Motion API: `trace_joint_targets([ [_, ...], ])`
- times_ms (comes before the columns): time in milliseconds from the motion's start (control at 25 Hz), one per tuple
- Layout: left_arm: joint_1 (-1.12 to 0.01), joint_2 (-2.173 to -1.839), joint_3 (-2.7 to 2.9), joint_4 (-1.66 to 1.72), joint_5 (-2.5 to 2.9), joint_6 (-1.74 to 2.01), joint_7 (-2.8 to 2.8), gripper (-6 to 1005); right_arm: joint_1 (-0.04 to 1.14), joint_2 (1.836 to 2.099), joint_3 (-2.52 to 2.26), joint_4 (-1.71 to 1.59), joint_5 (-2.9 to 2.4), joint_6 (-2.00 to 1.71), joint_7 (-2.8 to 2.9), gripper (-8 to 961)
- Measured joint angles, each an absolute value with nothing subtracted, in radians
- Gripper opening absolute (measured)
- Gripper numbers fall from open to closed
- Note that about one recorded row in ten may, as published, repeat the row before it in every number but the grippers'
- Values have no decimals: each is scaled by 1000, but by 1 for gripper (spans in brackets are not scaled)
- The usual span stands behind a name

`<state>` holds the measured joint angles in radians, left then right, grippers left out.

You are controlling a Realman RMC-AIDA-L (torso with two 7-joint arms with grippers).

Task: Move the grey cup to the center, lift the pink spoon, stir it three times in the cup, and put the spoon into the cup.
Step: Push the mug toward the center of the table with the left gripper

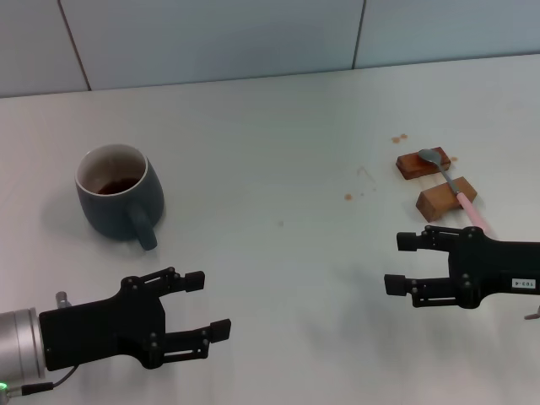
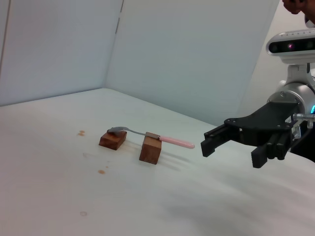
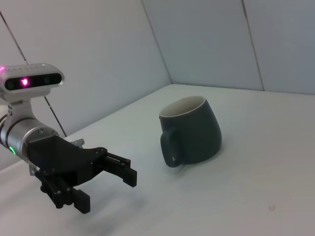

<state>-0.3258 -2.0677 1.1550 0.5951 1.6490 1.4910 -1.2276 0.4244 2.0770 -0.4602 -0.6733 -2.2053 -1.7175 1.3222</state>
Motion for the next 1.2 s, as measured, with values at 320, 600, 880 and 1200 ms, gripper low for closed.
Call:
trace_joint_targets([
  [320,-326,-2068,1155,595,1648,1494,-1229,801,423,2077,-460,-673,-2206,-1713,1322,837],
  [600,-283,-2063,850,600,1521,1549,-1124,761,422,2077,-460,-674,-2206,-1713,1323,833],
  [880,-318,-2070,417,371,1420,1452,-713,591,418,2077,-460,-669,-2206,-1713,1323,830],
  [1200,-374,-2074,300,130,1361,1348,-93,259,419,2077,-460,-660,-2201,-1713,1322,825],
])
